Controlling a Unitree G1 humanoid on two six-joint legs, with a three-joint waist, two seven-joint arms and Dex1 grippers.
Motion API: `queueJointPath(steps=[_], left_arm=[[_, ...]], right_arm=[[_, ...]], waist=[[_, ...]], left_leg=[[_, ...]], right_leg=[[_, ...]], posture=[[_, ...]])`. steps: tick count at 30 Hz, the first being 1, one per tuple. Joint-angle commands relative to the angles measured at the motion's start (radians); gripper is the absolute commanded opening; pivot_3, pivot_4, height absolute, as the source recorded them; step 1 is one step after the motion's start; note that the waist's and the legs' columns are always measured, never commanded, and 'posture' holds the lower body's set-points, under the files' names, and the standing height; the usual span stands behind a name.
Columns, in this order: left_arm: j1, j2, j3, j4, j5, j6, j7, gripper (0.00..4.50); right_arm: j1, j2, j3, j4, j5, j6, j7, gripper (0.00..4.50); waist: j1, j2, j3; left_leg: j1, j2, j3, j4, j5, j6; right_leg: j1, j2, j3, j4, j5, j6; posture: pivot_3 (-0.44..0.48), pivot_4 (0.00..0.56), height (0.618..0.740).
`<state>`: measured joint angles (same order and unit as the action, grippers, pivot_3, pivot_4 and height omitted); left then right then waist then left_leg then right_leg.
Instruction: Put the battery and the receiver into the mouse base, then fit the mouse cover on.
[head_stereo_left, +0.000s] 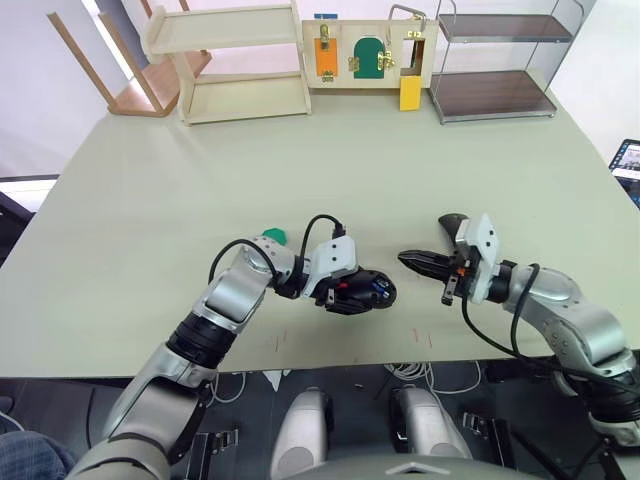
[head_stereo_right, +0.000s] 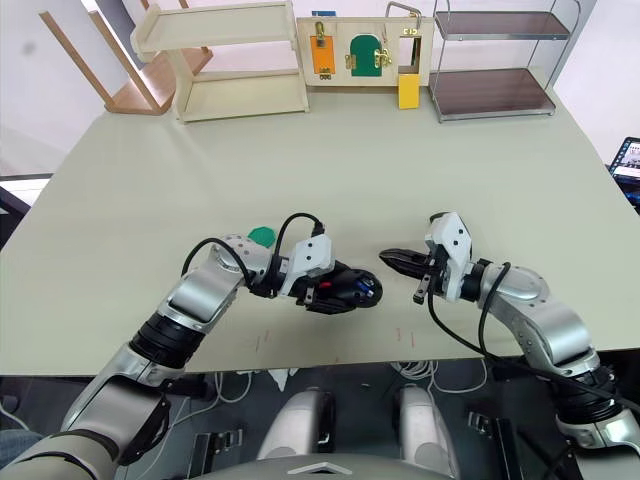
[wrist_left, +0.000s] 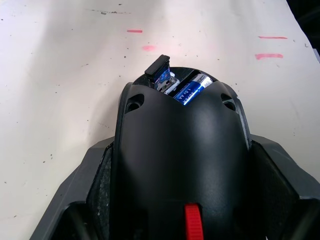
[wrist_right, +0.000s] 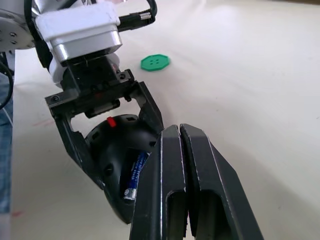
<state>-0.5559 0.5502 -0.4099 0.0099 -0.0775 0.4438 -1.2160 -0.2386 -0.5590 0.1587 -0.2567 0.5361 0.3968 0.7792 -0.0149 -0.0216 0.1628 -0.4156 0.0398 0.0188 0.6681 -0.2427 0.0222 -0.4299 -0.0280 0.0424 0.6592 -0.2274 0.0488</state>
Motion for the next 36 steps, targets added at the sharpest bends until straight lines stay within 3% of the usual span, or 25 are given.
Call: queueJointPath(steps=[1,36], left_arm=[[0.014,0.003,-0.033,0.005,0.011,0.014,-0.01,2.99],[0.011,0.017,-0.042,0.007,0.017,0.007,-0.019,2.99]], right_arm=[[0.003,0.029,0.007,-0.002,-0.019,-0.029,0.025,0.06],[0.036,0.126,0.033,0.03,-0.124,0.022,0.04,0.06]], waist=[[0.0,0.0,0.0],[0.0,0.0,0.0]], left_leg=[[0.0,0.0,0.0,0.0,0.0,0.0],[0.001,0.0,0.0,0.001,0.0,0.0]], right_leg=[[0.0,0.0,0.0,0.0,0.0,0.0],[0.0,0.0,0.001,0.002,0.001,0.0]], posture=[[0.0,0.15,0.74],[0.0,0.15,0.74]])
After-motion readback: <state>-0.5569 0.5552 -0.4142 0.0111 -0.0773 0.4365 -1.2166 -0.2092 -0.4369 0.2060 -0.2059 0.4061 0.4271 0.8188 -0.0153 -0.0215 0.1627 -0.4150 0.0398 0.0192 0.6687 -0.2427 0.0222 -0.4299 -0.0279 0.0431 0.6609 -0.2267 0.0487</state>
